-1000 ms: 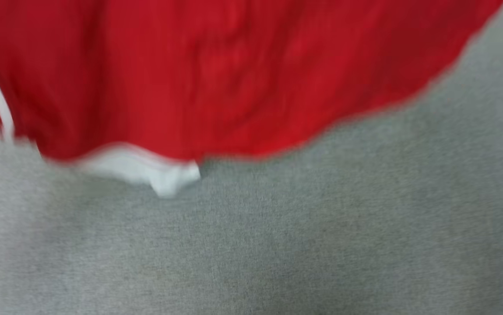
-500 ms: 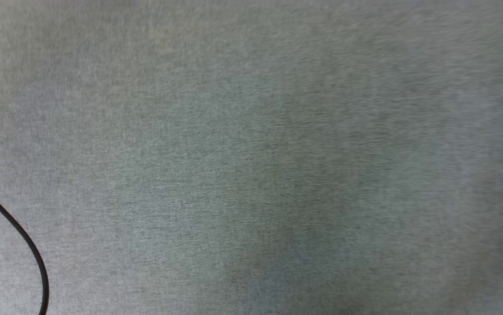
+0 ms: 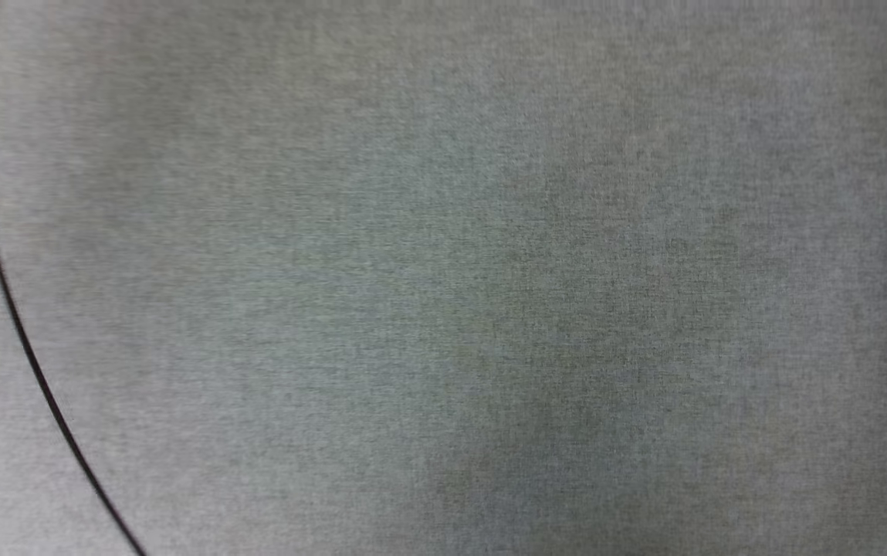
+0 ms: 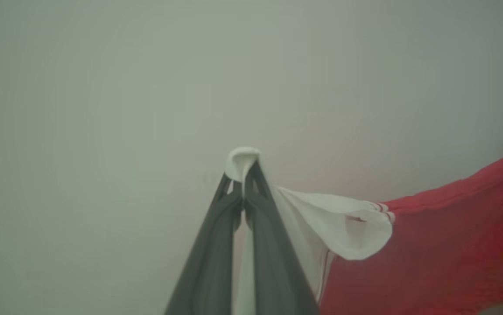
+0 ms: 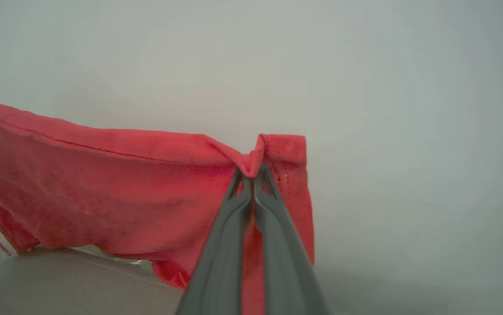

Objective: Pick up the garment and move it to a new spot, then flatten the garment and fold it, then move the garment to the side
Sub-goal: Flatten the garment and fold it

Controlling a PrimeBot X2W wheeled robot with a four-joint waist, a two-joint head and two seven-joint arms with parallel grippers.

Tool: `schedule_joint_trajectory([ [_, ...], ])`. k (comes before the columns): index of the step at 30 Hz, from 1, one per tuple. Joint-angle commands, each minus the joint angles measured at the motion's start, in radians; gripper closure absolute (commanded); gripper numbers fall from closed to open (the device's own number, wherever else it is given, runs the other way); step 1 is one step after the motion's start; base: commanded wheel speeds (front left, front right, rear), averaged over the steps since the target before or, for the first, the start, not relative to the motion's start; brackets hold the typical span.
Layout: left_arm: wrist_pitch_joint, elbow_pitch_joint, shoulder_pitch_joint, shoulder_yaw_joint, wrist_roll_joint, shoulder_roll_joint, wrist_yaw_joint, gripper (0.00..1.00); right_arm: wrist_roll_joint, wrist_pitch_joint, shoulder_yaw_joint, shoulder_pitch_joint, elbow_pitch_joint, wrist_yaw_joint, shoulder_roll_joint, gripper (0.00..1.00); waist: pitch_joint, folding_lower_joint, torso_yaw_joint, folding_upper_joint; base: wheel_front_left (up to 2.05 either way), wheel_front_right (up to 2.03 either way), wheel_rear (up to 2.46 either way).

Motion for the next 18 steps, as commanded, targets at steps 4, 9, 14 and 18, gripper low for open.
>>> schedule_joint_trajectory([
  [4,-0.031,-0.019,0.218,-0.033,-0.024,-0.033,0.005,1.0,0.037,-0.023,0.057,0.145,0.036,-0.001,-0.022,1.0,-0.06,-0.0002,0.024,0.0,0.0,0.0,0.0],
  [9,-0.043,-0.08,0.473,-0.067,-0.043,-0.042,0.032,1.0,0.108,-0.024,0.123,0.306,0.044,-0.001,-0.062,1.0,-0.139,-0.0002,0.035,0.0,0.0,0.0,0.0],
  [14,-0.035,-0.142,0.714,-0.093,-0.076,-0.019,0.053,1.0,0.194,-0.016,0.187,0.478,0.022,-0.001,-0.107,1.0,-0.235,-0.0002,0.05,0.0,0.0,0.0,0.0],
  [18,0.029,-0.185,0.869,-0.136,-0.119,0.032,0.029,1.0,0.267,-0.019,0.248,0.62,-0.027,-0.001,-0.17,1.0,-0.308,-0.0002,0.063,0.0,0.0,0.0,0.0],
])
